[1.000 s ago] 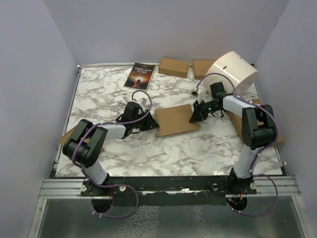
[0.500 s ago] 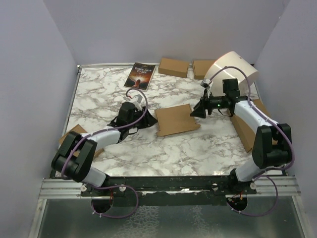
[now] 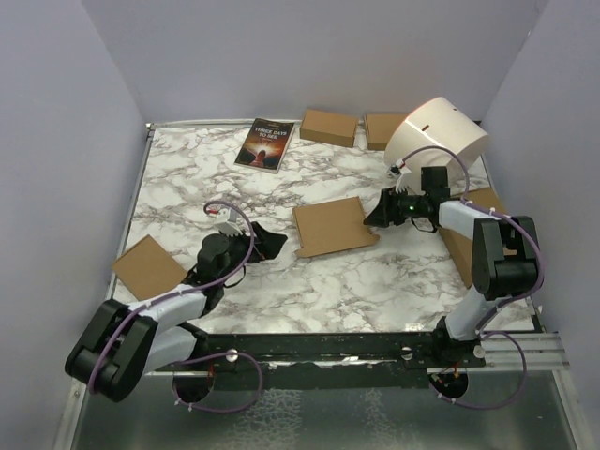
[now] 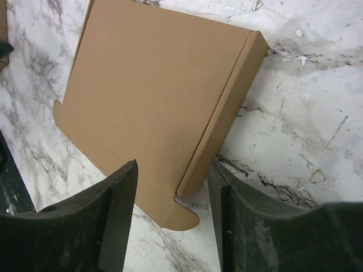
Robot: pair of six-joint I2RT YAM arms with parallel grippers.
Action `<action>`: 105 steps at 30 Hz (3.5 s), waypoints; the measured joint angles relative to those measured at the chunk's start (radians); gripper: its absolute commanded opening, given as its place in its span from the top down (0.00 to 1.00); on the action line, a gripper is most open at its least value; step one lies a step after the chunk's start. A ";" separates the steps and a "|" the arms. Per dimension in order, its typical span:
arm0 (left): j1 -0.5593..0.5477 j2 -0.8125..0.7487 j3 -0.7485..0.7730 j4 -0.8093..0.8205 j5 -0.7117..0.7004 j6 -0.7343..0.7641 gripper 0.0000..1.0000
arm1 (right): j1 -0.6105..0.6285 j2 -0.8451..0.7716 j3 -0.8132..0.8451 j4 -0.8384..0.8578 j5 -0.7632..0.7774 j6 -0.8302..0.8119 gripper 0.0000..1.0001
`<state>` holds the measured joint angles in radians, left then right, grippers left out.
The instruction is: Fold the paper box
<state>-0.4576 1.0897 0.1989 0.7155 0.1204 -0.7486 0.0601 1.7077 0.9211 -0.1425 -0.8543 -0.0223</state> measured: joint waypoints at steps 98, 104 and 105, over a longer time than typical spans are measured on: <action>-0.032 0.414 -0.082 0.389 0.003 -0.361 0.07 | 0.069 0.353 0.261 -0.135 -0.207 0.090 0.89; -0.068 0.451 -0.076 0.433 0.002 -0.374 0.09 | 0.069 0.357 0.261 -0.129 -0.215 0.092 0.88; -0.070 0.456 -0.072 0.435 0.001 -0.377 0.11 | 0.069 0.358 0.261 -0.128 -0.217 0.092 0.88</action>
<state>-0.5274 1.5459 0.1272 1.1503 0.1215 -1.1255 0.1287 2.0659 1.1824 -0.2707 -1.0714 0.0700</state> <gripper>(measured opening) 0.924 0.118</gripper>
